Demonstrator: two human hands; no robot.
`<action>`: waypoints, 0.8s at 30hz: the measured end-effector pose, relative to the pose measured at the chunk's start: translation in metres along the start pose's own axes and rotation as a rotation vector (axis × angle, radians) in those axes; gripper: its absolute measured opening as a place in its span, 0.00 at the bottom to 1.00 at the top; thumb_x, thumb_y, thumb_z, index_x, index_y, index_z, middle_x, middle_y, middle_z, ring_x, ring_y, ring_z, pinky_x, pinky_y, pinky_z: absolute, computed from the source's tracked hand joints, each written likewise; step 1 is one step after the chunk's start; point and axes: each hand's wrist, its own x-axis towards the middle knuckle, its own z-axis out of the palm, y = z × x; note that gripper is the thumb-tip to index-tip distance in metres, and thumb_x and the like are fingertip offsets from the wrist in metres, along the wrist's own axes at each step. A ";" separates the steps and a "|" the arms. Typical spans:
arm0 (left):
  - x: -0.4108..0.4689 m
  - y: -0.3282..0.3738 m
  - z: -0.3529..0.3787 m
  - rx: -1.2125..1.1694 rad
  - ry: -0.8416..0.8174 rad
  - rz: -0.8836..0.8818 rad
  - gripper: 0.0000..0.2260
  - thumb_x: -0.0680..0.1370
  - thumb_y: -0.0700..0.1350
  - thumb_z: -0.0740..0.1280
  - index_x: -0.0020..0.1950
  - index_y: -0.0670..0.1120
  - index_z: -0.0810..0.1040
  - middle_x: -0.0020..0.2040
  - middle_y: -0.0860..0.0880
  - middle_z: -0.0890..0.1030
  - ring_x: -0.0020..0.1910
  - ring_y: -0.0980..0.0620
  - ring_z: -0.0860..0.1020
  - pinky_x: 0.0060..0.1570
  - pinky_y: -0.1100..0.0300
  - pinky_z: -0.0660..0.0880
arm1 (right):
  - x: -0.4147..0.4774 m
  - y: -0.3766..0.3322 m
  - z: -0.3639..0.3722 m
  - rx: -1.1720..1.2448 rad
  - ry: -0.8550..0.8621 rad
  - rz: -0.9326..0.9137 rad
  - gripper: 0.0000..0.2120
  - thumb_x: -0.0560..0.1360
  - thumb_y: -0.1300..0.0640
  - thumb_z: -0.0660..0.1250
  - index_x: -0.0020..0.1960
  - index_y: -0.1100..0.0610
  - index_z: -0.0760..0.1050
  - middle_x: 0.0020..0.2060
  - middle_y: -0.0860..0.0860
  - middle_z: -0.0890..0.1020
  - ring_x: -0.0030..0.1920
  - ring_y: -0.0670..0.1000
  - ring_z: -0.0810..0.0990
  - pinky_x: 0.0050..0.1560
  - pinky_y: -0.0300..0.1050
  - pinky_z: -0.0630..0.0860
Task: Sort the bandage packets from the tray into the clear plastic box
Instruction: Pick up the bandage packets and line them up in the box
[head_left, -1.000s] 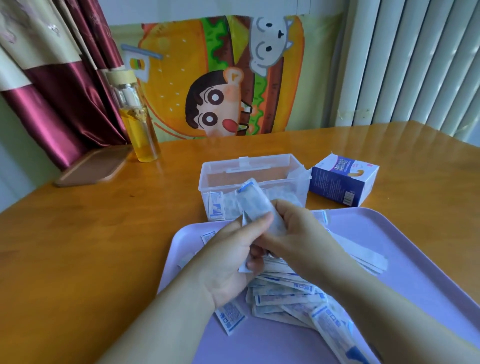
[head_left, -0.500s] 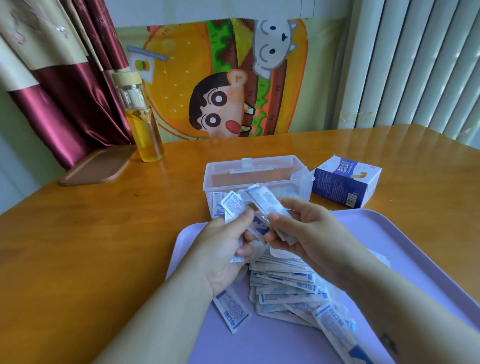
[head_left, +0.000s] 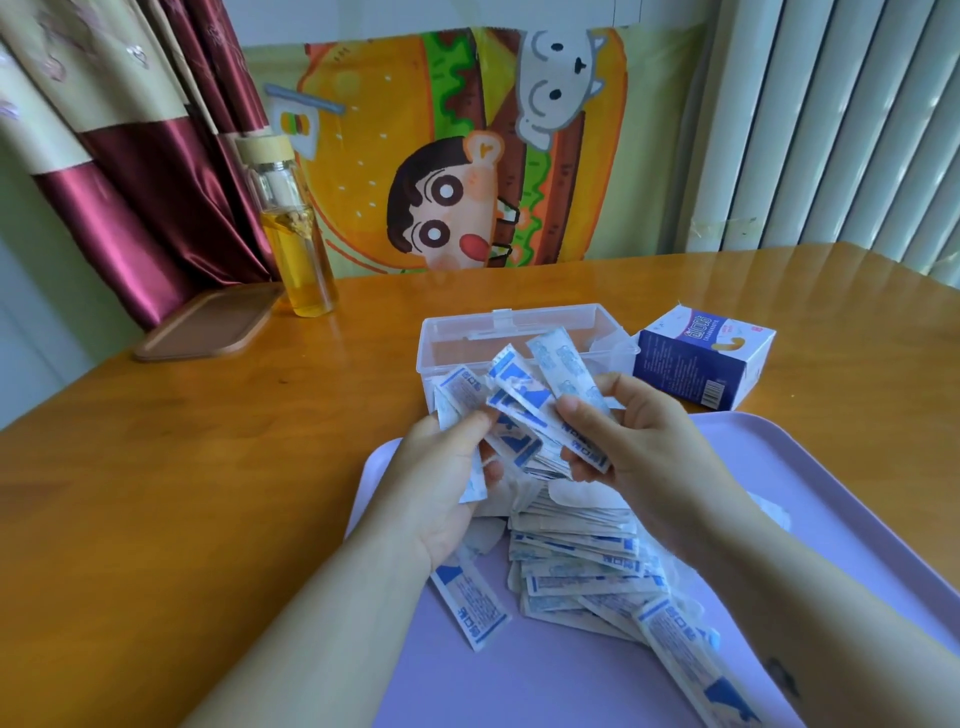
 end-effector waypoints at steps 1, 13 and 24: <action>0.000 0.002 0.000 -0.022 0.009 0.003 0.05 0.78 0.40 0.64 0.49 0.45 0.80 0.45 0.44 0.83 0.37 0.52 0.78 0.24 0.67 0.70 | 0.000 -0.001 -0.002 -0.001 -0.029 0.009 0.06 0.73 0.54 0.68 0.45 0.57 0.76 0.32 0.53 0.82 0.28 0.49 0.76 0.36 0.46 0.73; -0.010 0.015 -0.009 0.041 -0.185 -0.124 0.14 0.77 0.54 0.64 0.42 0.43 0.77 0.24 0.49 0.71 0.24 0.54 0.69 0.25 0.64 0.67 | -0.009 -0.011 -0.005 -0.055 -0.480 0.193 0.11 0.70 0.49 0.65 0.36 0.51 0.84 0.33 0.48 0.82 0.25 0.45 0.68 0.26 0.33 0.69; -0.013 0.005 -0.007 0.186 -0.403 -0.056 0.10 0.77 0.48 0.63 0.51 0.49 0.82 0.35 0.46 0.82 0.33 0.51 0.80 0.35 0.61 0.79 | -0.010 -0.003 0.003 -0.112 -0.368 0.188 0.21 0.66 0.43 0.68 0.46 0.60 0.82 0.34 0.52 0.80 0.26 0.43 0.70 0.29 0.33 0.69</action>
